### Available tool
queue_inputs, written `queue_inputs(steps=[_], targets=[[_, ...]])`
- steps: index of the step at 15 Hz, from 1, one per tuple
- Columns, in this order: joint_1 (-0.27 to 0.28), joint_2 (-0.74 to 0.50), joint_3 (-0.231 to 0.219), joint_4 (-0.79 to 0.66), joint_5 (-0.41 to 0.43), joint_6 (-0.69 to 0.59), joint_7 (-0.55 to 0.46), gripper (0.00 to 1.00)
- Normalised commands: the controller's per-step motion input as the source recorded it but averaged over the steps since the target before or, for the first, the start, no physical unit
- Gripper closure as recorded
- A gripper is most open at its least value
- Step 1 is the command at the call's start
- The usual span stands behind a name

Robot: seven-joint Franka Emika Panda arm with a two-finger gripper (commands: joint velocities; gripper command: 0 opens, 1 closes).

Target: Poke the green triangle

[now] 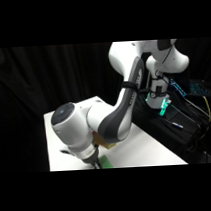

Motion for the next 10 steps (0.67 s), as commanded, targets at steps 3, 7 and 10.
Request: queue_inputs(steps=[3,7,10], targets=[[0.045,-0.75,0.027,-0.54,0.05,-0.01,0.03,0.98],[0.029,-0.79,-0.013,-0.47,0.02,-0.29,0.11,0.6],[0.012,-0.6,-0.03,-0.26,-0.037,-0.37,0.14,0.27]])
